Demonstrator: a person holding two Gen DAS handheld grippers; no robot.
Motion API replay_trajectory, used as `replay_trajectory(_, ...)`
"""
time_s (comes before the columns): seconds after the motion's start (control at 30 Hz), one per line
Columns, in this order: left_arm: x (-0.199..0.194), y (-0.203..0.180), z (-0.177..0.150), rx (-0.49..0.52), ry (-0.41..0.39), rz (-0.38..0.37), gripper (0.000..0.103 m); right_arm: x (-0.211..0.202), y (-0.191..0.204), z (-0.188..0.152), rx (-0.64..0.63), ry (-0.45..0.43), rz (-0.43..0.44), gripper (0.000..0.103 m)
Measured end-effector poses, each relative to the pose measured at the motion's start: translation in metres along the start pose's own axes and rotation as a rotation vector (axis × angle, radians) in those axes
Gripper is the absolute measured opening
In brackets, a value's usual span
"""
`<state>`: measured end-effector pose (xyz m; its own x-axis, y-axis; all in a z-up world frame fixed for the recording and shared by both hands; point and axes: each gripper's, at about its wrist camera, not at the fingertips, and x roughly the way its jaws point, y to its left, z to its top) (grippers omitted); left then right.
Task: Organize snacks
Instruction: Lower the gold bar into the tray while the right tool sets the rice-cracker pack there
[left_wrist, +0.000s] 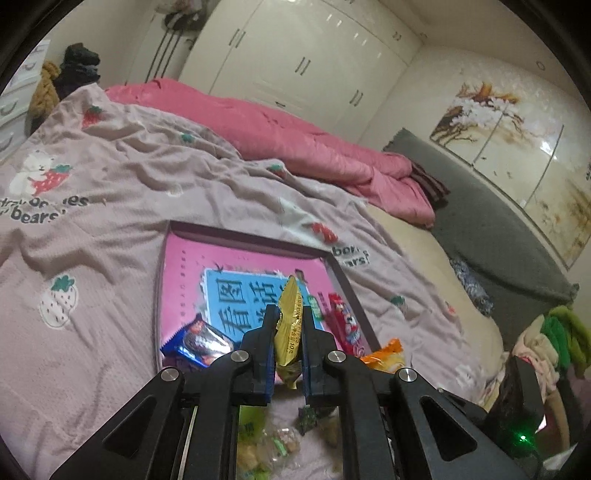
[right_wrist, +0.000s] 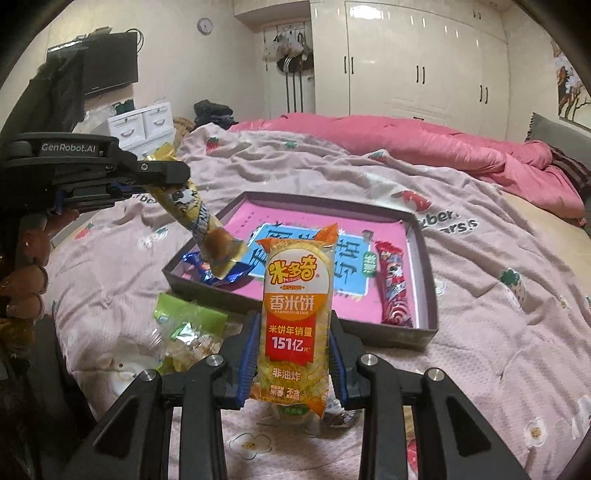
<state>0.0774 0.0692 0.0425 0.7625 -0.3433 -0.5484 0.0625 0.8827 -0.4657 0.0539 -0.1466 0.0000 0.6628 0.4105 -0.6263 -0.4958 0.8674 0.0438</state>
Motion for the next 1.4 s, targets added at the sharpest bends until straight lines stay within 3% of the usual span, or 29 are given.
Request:
replay_trajectory(0.57,0.005,0.003,0.013,-0.027,-0.047,-0.005,0.011,-0.006,-0.017,0.028,0.023,-0.097,-0.067,0.034)
replay_trajectory(0.93,0.026,0.008,0.01,-0.043,-0.017,-0.004,0.011,0.0,-0.022,0.043,0.041,-0.129,-0.069,0.034)
replay_trajectory(1.4,0.059,0.015,-0.003,-0.069,0.058,-0.031,0.011,0.022,-0.029,0.053,0.084,-0.102,-0.071,0.034)
